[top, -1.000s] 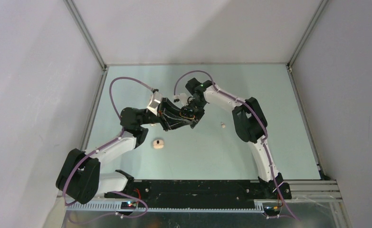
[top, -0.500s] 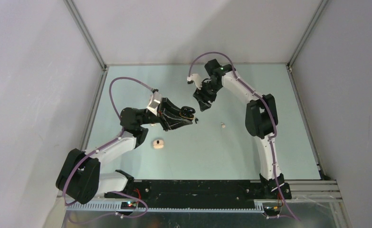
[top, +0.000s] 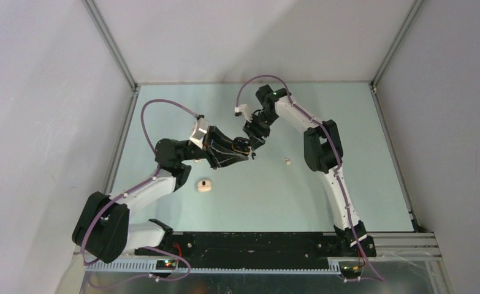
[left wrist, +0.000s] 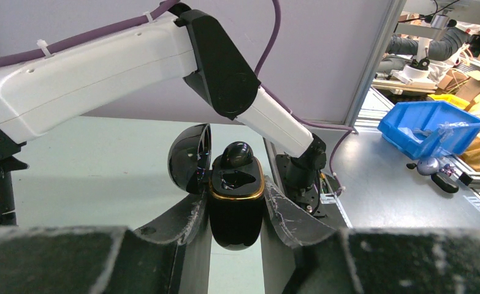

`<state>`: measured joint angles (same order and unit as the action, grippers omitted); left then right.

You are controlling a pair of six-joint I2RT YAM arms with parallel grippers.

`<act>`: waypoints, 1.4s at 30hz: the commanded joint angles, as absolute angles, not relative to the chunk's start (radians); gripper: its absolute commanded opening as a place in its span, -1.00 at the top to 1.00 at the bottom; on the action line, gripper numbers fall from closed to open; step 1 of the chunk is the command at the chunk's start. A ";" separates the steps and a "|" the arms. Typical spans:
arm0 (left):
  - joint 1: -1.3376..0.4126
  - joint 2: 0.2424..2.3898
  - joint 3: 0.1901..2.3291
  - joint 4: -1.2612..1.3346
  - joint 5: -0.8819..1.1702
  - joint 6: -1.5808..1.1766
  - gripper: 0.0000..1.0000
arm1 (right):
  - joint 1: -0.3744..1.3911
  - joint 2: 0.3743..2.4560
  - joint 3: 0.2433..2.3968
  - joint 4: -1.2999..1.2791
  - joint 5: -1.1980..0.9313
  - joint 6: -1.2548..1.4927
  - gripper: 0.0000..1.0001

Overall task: Insert the wireless bluetooth earbuds into the charging case
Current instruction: Pick up the left earbud from the center of the board.

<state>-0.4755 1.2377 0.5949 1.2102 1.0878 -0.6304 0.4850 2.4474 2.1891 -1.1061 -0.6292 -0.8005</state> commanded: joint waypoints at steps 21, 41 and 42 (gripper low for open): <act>-0.480 1.216 0.623 1.243 1.091 -0.641 0.94 | 0.461 2.562 2.284 -1.219 -0.844 -0.605 -0.07; -0.480 1.217 0.626 1.252 1.089 -0.652 0.94 | 0.452 2.528 2.177 -1.155 -0.852 -0.530 0.17; -0.480 1.219 0.627 1.252 1.090 -0.653 0.94 | 0.452 2.529 2.177 -1.154 -0.851 -0.527 0.17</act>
